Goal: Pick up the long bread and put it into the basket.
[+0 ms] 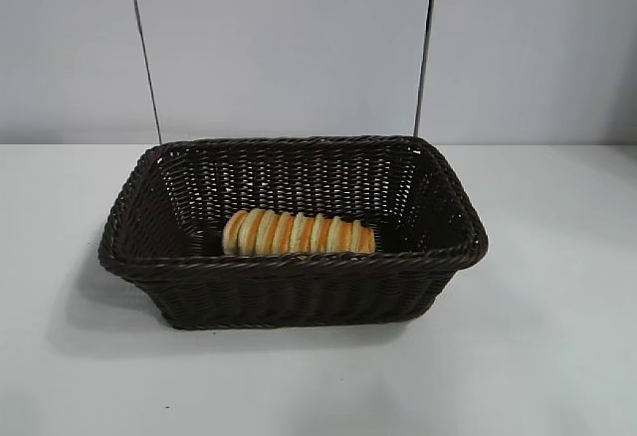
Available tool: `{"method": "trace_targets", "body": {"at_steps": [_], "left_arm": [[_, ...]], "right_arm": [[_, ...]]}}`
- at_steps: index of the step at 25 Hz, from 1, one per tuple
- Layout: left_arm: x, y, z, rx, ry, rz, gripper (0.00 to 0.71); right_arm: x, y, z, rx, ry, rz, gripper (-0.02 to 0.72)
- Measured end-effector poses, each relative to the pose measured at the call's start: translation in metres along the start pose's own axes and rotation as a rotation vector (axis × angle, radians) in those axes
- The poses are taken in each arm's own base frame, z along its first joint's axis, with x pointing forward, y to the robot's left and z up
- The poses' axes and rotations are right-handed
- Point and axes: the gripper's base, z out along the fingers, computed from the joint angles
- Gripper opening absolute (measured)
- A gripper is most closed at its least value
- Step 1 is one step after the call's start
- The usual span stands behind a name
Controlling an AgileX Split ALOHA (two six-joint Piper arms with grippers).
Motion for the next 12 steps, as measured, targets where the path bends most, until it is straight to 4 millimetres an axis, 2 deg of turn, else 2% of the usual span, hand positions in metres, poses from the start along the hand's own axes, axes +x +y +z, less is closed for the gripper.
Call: {"method": "trace_targets", "body": {"at_steps": [9, 12], "left_arm": [[0.0, 0.0, 0.0, 0.0, 0.0, 0.0, 0.694], [0.0, 0.0, 0.0, 0.0, 0.0, 0.0, 0.694]], "right_arm": [[0.026, -0.001, 0.039, -0.032, 0.135, -0.024, 0.694], [0.028, -0.002, 0.043, -0.025, 0.129, -0.028, 0.694]]}}
